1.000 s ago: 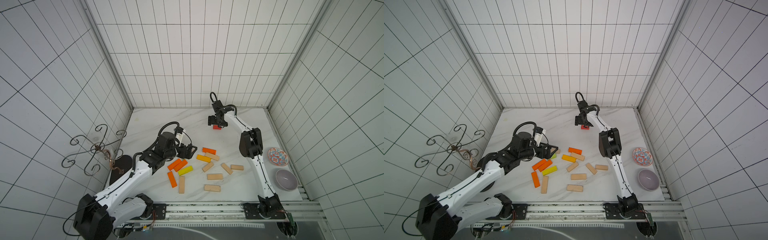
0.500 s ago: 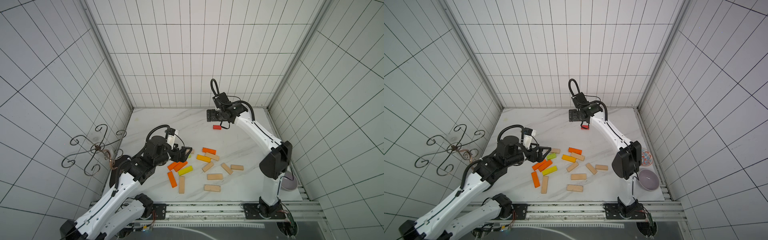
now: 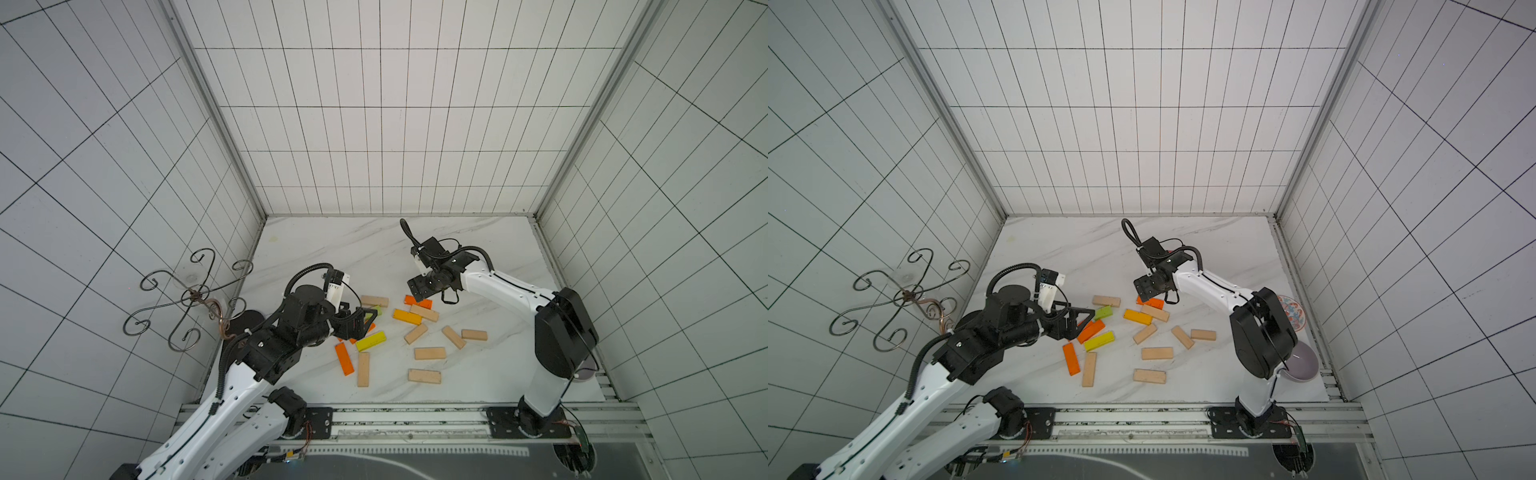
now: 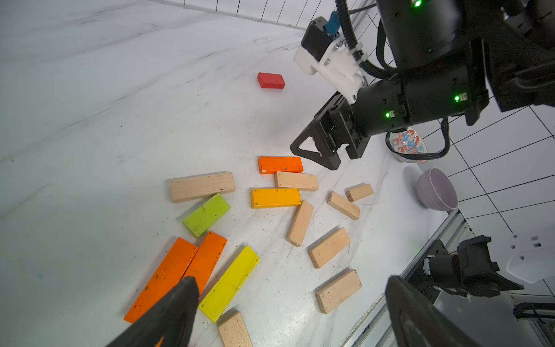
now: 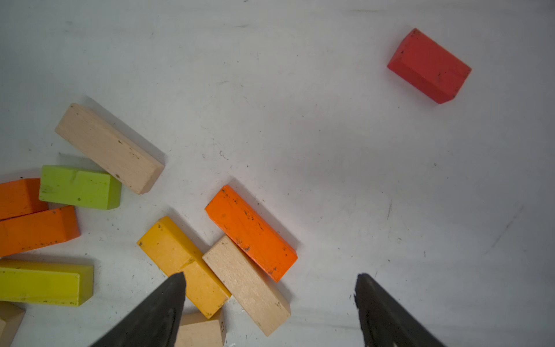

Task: Assemble a giraffe with building blocks
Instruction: Pick up the building block from the center of the board.

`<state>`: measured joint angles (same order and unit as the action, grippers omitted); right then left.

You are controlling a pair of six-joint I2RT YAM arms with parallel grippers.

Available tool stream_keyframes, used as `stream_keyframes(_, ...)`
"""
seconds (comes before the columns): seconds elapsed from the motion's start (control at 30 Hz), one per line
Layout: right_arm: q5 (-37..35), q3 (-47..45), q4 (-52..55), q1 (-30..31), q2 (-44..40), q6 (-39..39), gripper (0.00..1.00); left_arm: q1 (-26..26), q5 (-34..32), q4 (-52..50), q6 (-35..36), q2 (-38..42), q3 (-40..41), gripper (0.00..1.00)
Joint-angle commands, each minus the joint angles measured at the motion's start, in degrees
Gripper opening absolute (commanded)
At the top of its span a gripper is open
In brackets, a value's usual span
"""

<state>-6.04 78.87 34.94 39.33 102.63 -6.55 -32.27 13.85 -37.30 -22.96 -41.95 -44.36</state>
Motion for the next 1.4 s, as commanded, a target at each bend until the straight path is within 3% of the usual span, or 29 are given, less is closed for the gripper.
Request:
stream_keyframes(0.0, 0.82, -0.55, -1.23, 1.00, 4.08, 3.47, 0.89, -0.34, 0.84, -0.21, -1.15, 0.49, 0.61, 0.97)
stream_keyframes(0.3, 1.08, 2.43, -1.36, 1.27, 10.22, 3.69, 0.85, -0.51, 6.73, 2.60, -2.60, 0.21, 3.35, 0.97)
stream_keyframes(0.7, 0.85, 7.85, -0.93, 0.59, 17.20, 1.07, 0.74, -0.64, 5.85, 0.16, -2.75, 2.99, 2.99, 0.97)
stream_keyframes(0.8, 1.29, 7.88, -0.80, 0.09, 17.43, -0.11, 0.67, -0.69, 5.49, -0.47, -2.96, 3.88, 2.91, 0.97)
stream_keyframes(1.07, 2.70, 6.24, -1.02, -5.08, 11.95, -8.68, 0.32, -0.78, 5.07, -0.59, -3.14, 4.00, 2.76, 0.97)
stream_keyframes(1.37, -2.43, 2.84, -1.13, -14.98, 0.98, -19.20, 0.23, -0.86, 5.42, 2.92, -3.82, 2.14, 3.69, 0.97)
